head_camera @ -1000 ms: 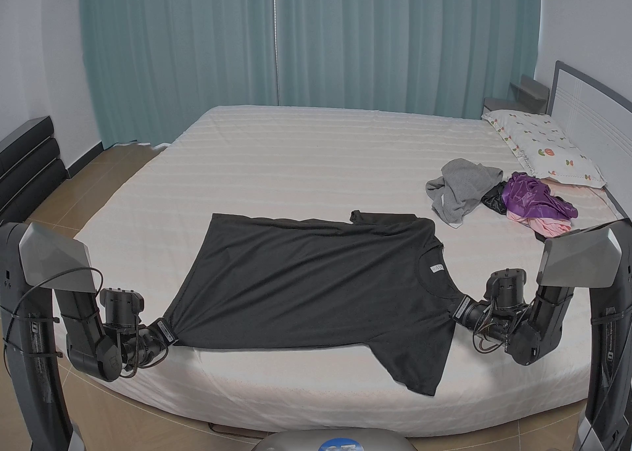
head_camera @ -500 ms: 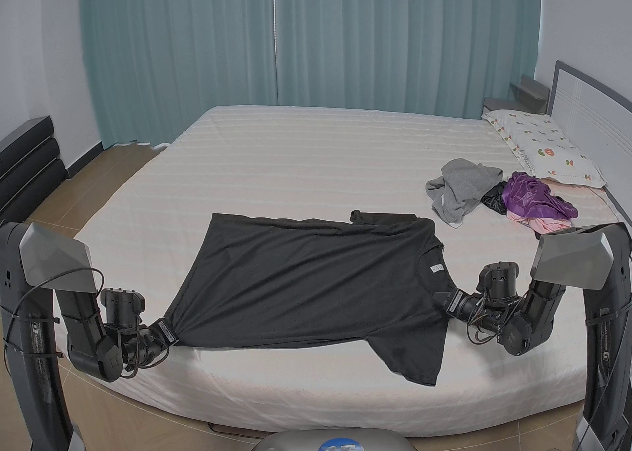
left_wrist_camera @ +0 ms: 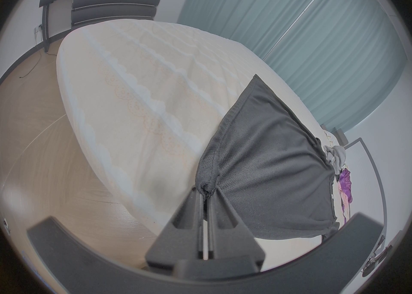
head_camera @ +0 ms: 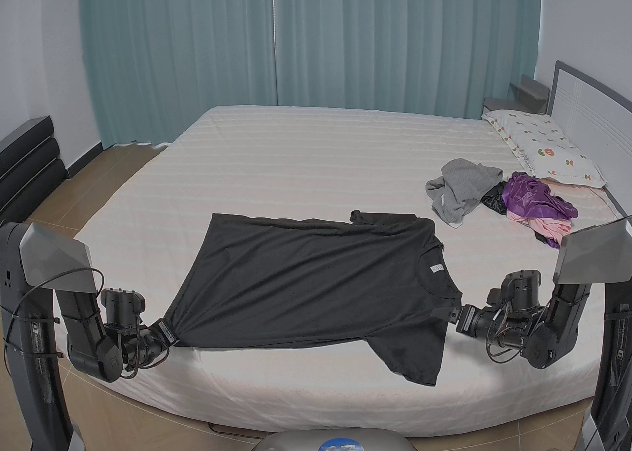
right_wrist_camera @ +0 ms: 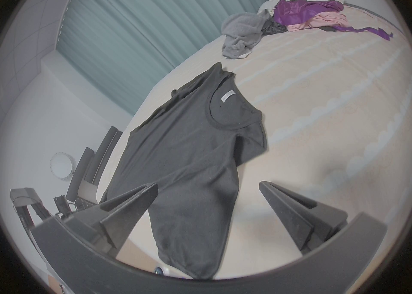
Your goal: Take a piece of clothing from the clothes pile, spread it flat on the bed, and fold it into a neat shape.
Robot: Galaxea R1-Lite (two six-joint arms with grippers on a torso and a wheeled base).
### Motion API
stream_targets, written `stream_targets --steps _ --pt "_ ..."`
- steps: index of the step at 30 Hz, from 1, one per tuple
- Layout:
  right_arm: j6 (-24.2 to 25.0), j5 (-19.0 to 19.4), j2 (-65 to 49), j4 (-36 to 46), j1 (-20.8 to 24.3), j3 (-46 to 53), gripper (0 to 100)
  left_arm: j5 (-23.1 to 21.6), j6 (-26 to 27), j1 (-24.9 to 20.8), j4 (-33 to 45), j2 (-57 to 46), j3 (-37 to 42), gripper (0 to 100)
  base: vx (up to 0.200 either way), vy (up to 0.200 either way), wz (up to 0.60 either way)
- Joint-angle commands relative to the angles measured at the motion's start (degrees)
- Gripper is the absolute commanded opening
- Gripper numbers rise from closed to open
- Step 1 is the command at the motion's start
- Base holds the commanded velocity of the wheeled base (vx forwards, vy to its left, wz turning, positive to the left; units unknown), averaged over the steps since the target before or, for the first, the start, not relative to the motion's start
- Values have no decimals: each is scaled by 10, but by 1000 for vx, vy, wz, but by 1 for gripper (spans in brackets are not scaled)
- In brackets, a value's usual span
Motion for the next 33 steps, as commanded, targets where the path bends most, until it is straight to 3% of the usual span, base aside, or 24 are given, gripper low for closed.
stream_targets --steps 1,12,31,32,33 --pt "-8 14 0 -7 6 36 100 0 0 0 0 0 1 0 0 0 0" --pt "-8 17 44 -8 37 29 100 0 0 0 0 0 1 0 0 0 0" --pt "-2 14 57 -12 52 6 100 0 2 0 0 0 1 0 0 0 0" --pt "-1 14 57 -12 52 6 0 1 2 0 0 0 1 0 0 0 0" --pt "-1 12 57 -12 52 6 0 0 2 0 0 0 0 0 0 0 0"
